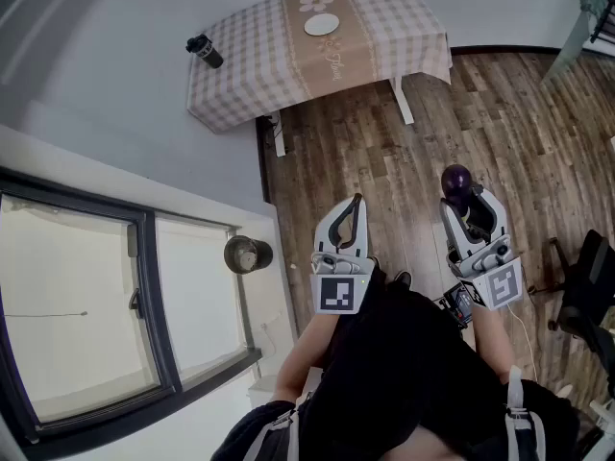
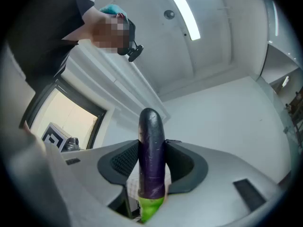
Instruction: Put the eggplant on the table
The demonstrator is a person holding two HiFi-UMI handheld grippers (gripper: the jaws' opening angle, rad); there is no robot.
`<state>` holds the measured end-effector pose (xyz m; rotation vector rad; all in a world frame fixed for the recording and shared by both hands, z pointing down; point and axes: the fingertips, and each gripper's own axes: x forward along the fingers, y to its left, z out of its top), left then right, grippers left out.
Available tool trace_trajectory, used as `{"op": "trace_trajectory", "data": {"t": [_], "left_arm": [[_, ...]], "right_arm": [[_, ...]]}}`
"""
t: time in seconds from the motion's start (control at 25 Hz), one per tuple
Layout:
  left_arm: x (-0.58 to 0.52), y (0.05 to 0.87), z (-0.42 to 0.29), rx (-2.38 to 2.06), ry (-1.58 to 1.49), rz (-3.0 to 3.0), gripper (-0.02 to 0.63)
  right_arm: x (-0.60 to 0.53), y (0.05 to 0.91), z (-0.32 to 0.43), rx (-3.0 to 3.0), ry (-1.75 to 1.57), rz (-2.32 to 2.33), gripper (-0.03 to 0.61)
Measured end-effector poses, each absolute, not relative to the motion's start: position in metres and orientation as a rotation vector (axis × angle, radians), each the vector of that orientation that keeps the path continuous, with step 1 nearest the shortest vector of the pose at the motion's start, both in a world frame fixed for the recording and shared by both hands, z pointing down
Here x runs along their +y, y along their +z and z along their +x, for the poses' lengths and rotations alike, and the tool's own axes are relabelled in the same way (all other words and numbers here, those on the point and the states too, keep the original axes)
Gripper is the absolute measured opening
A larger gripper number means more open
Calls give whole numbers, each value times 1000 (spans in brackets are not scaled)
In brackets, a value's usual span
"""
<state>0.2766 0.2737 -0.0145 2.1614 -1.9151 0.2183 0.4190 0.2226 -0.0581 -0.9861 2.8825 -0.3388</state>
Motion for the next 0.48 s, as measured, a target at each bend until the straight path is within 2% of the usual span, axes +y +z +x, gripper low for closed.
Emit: {"op": "trace_trajectory", "data": {"t": [0.48], "left_arm": [[239, 18, 255, -1936, 179, 2128, 8]], "right_arm": [[194, -11, 390, 2902, -482, -909, 184]]}}
